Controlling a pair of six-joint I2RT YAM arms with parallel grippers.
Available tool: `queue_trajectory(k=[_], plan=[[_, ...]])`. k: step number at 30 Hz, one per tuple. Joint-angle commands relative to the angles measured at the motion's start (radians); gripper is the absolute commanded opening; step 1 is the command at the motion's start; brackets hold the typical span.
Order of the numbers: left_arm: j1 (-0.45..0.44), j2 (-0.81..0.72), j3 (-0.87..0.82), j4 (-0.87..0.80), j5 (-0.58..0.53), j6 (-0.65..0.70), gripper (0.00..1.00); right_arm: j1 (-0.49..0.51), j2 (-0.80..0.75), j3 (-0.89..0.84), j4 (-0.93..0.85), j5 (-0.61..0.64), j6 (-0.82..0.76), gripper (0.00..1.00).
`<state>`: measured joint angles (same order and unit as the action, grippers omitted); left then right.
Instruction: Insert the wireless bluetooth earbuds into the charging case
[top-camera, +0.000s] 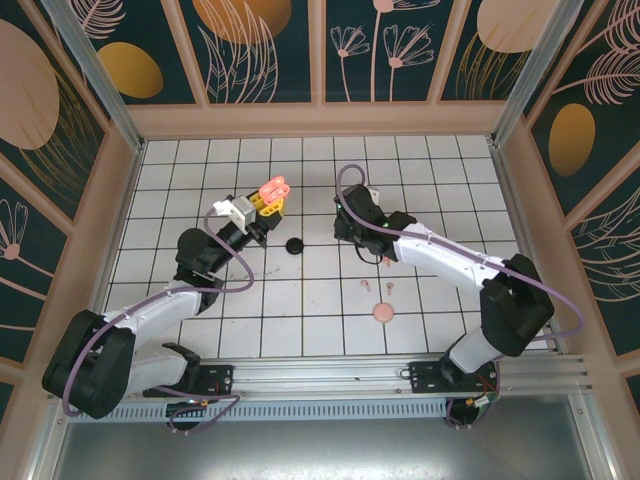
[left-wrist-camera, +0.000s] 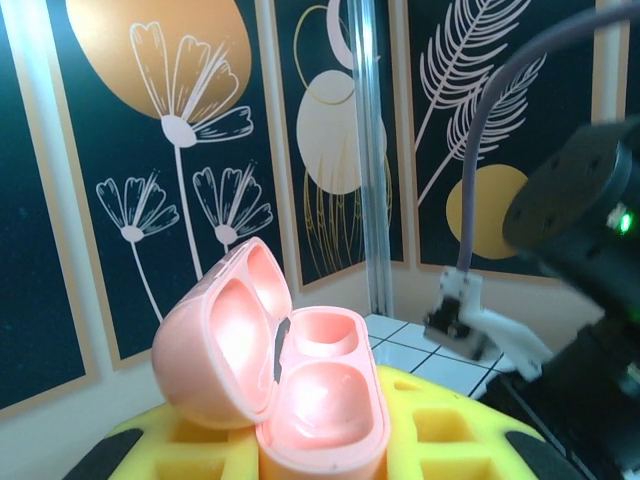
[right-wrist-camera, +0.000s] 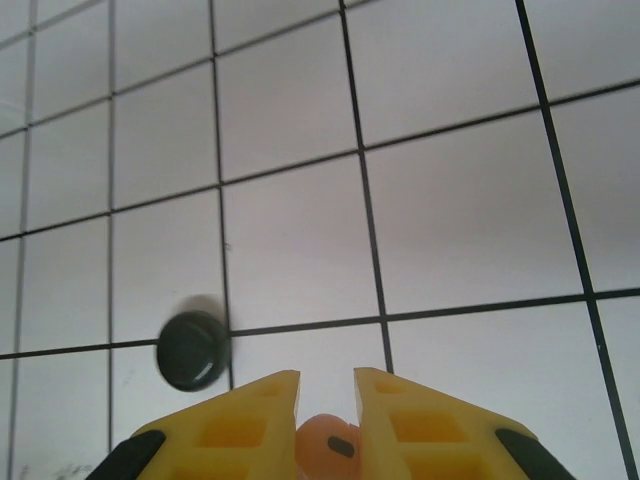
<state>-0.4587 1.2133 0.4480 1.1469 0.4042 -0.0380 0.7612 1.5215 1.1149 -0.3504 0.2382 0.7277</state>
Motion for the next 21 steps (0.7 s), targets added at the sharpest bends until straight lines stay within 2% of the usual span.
queue_trajectory(k=[1,12,21], plan=[[-0.008,-0.008,-0.022,0.005,0.017,0.011,0.00,0.010,-0.074,0.057,0.038,0.020,-0.044,0.19],[-0.026,0.087,-0.024,0.023,-0.001,0.028,0.00,0.013,-0.146,0.177,0.077,-0.012,-0.117,0.20],[-0.054,0.247,0.080,0.017,0.058,0.034,0.00,0.022,-0.146,0.212,0.125,-0.060,-0.125,0.20]])
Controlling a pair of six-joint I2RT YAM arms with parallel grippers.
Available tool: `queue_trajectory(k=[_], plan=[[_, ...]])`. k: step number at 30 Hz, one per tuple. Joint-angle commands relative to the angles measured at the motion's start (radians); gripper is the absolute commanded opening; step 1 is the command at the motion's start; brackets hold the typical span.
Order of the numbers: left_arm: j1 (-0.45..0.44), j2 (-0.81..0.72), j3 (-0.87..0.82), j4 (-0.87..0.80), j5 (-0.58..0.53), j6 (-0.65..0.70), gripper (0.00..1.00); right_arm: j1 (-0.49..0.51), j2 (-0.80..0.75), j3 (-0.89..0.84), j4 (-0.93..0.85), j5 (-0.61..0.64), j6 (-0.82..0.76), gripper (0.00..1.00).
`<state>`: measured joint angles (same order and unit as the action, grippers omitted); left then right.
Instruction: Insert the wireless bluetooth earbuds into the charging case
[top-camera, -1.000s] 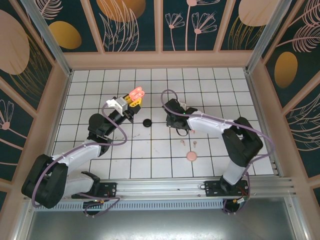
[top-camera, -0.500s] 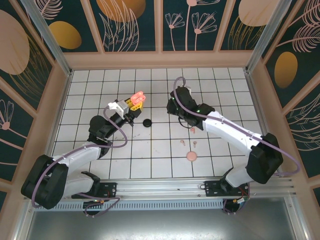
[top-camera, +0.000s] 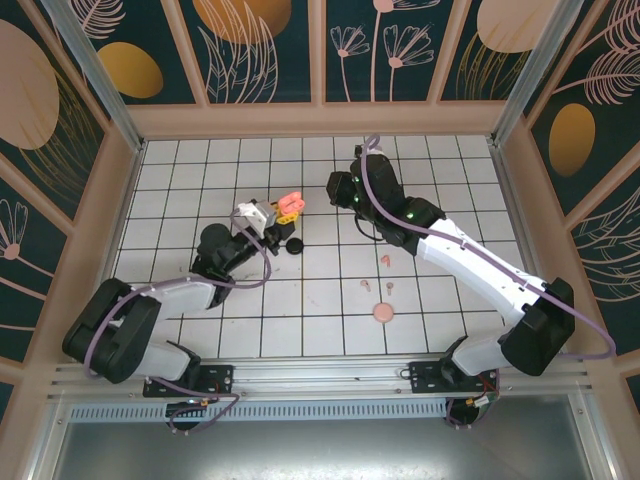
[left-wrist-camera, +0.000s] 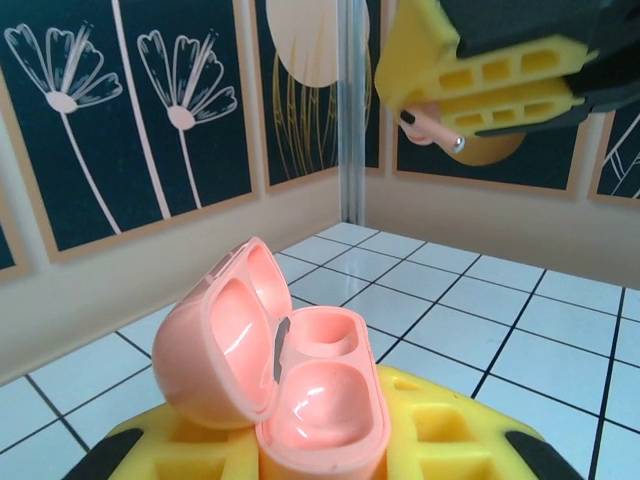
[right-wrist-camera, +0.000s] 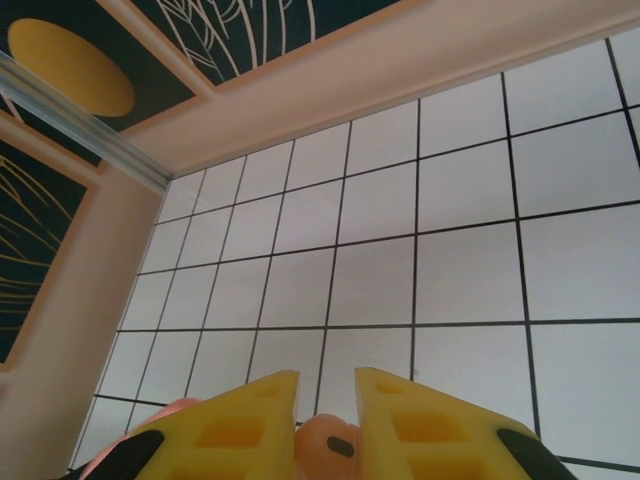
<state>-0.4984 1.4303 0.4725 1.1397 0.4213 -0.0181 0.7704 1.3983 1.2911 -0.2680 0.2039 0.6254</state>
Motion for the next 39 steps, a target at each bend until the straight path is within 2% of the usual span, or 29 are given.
queue_trajectory(k=[1,12,15,20,24,31,39], plan=[[-0.018,0.046,0.070,0.025,0.047,0.010,0.00,0.015,-0.022,0.032,0.051,-0.033,-0.021,0.20],[-0.052,0.117,0.150,0.042,0.075,-0.034,0.00,0.038,-0.019,-0.006,0.125,-0.040,-0.009,0.20],[-0.052,0.109,0.142,0.042,0.028,-0.046,0.00,0.038,-0.021,-0.012,0.121,-0.030,-0.007,0.20],[-0.052,0.067,0.077,0.074,-0.146,-0.081,0.00,0.031,-0.045,-0.047,0.078,0.005,-0.009,0.20],[-0.051,0.017,0.024,0.078,-0.239,-0.101,0.00,0.018,-0.060,-0.107,0.039,0.000,-0.007,0.20],[-0.052,-0.104,-0.007,-0.004,-0.290,-0.096,0.00,0.005,-0.042,-0.252,0.001,-0.023,-0.040,0.20],[-0.052,-0.201,0.009,-0.061,-0.282,-0.082,0.00,-0.004,0.042,-0.382,0.033,-0.053,-0.083,0.19]])
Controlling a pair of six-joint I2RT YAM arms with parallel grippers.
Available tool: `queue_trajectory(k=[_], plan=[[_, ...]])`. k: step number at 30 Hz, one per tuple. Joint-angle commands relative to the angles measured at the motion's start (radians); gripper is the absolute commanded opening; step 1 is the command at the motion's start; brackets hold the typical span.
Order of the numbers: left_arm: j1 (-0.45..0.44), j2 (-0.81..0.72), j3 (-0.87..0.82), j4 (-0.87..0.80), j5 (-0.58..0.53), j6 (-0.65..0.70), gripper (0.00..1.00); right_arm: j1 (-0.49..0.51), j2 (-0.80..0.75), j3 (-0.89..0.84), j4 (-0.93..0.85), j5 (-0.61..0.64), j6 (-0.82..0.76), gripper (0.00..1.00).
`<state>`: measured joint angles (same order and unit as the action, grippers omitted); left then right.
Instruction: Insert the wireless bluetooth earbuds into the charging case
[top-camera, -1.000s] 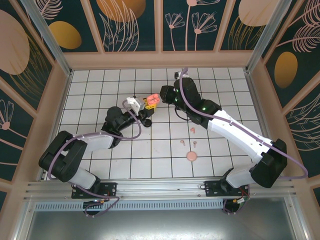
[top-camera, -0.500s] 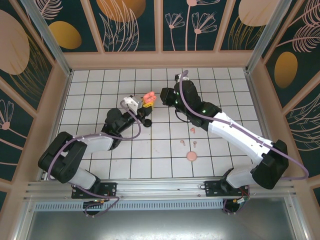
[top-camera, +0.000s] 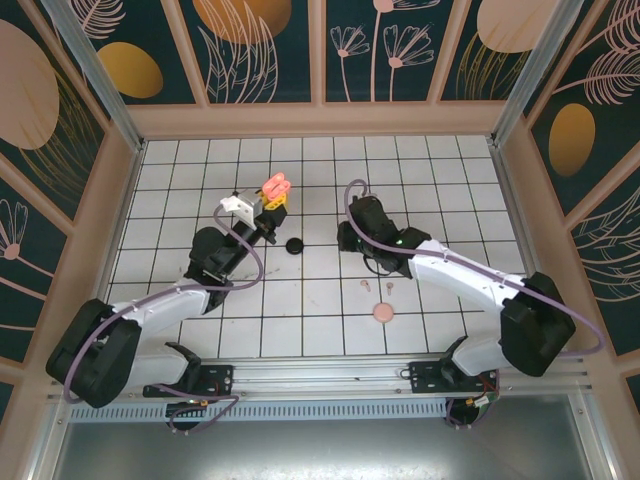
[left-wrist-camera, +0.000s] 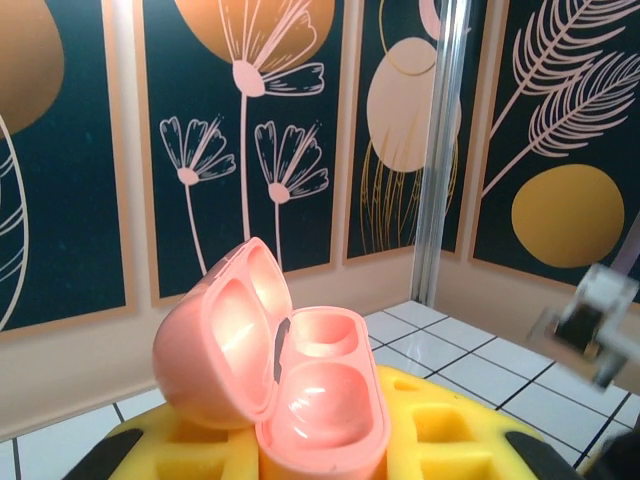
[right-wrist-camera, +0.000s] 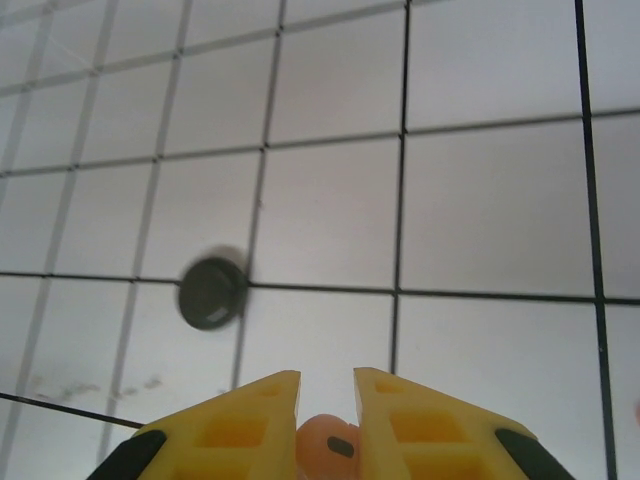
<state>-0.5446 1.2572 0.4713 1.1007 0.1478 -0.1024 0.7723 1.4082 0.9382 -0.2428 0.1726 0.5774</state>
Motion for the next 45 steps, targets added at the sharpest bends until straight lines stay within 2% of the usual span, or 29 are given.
queue_trajectory(k=[1,13,22,27,32,37,40,45], plan=[[-0.005,-0.035,0.013,-0.025,-0.007,0.003,0.00,-0.005,0.052,-0.040,0.014,-0.027,-0.044,0.19],[-0.006,-0.079,0.013,-0.043,-0.009,0.016,0.00,-0.003,0.251,-0.040,0.013,-0.013,-0.111,0.19],[-0.006,-0.086,0.004,-0.036,-0.023,0.019,0.00,0.001,0.342,0.004,-0.021,0.037,-0.142,0.20],[-0.006,-0.093,-0.003,-0.030,-0.028,0.024,0.00,0.002,0.357,0.026,-0.038,0.045,-0.144,0.28],[-0.005,-0.091,-0.006,-0.023,-0.027,0.017,0.00,0.002,0.354,0.068,-0.085,0.053,-0.127,0.42],[-0.006,-0.089,-0.010,-0.016,-0.028,0.012,0.00,0.000,0.316,0.158,-0.221,0.043,-0.024,0.55],[-0.005,-0.088,-0.010,-0.010,-0.030,0.013,0.00,-0.015,0.309,0.226,-0.326,0.008,0.058,0.56],[-0.006,-0.075,-0.007,0.000,-0.028,0.018,0.00,-0.086,0.296,0.260,-0.410,-0.145,0.099,0.57]])
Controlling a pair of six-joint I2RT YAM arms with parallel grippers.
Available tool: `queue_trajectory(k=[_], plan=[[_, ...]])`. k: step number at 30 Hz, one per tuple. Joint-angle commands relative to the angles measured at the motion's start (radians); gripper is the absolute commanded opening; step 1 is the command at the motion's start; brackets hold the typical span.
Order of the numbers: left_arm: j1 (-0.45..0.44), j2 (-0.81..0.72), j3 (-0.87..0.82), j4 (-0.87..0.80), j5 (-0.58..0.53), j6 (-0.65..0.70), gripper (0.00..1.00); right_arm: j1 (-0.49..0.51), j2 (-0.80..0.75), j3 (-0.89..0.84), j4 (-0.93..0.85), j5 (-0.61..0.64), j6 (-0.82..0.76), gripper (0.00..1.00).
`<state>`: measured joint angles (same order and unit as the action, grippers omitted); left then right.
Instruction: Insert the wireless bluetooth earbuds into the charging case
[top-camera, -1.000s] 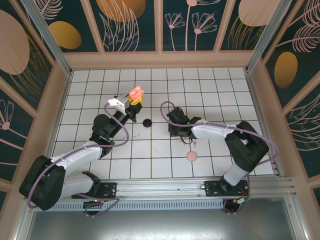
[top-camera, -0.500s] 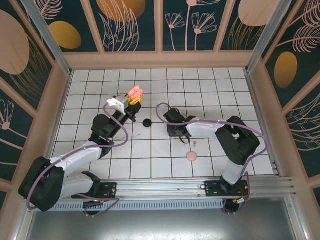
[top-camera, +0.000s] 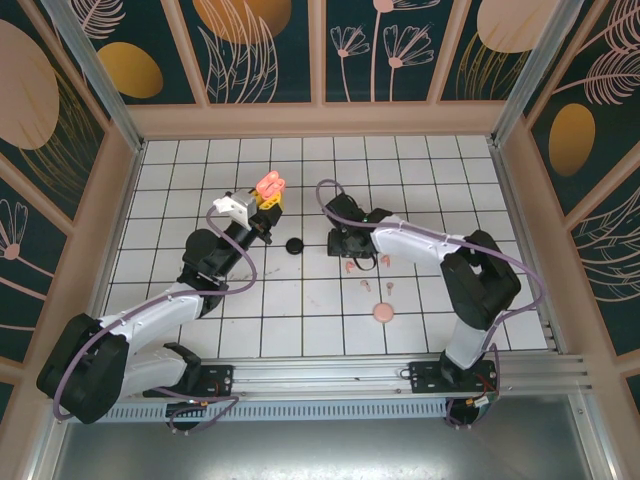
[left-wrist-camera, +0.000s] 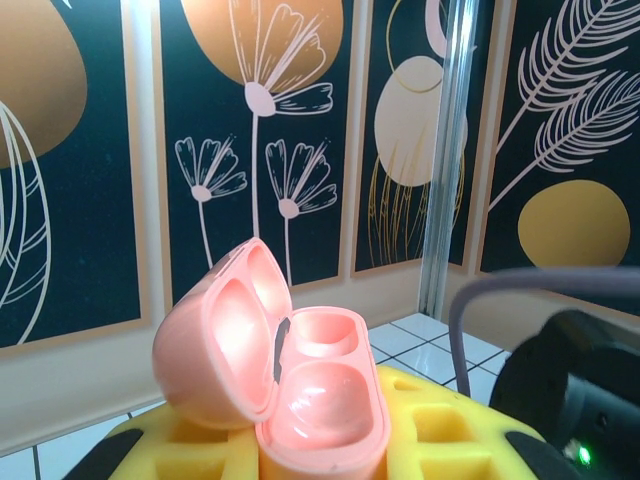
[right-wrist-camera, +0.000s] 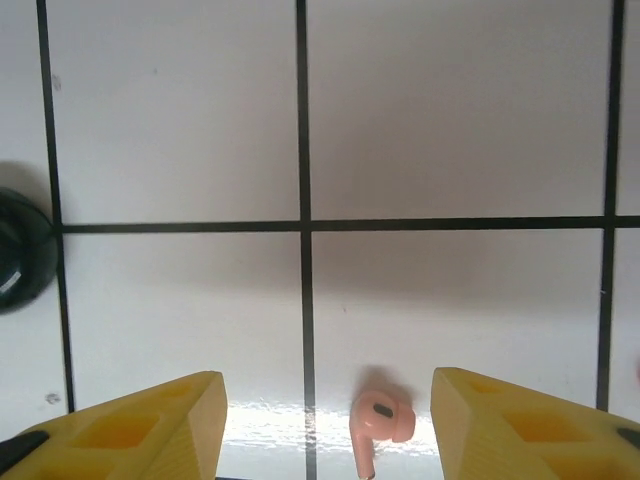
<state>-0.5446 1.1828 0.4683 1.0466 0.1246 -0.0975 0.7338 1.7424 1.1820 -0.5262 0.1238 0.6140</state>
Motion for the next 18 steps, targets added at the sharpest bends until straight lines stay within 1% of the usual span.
queue_trajectory(k=[1,2,3,5,10,18], plan=[[-0.006,0.004,-0.003,0.057,-0.002,0.012,0.00,-0.067,-0.043,0.002,-0.121,-0.139,0.068,0.56],[-0.006,0.010,0.000,0.060,0.001,0.010,0.00,-0.094,-0.049,-0.017,-0.110,-0.204,0.071,0.55],[-0.005,0.015,0.001,0.064,0.003,0.008,0.00,-0.110,-0.046,-0.027,-0.107,-0.241,0.073,0.54],[-0.006,0.023,0.003,0.072,0.006,0.007,0.00,-0.126,-0.037,-0.023,-0.123,-0.270,0.071,0.52],[-0.006,0.038,0.006,0.082,0.013,0.002,0.00,-0.125,0.017,0.026,-0.165,-0.290,0.062,0.51],[-0.006,0.034,-0.005,0.090,0.011,0.002,0.00,-0.103,0.102,0.075,-0.184,-0.270,0.060,0.50]])
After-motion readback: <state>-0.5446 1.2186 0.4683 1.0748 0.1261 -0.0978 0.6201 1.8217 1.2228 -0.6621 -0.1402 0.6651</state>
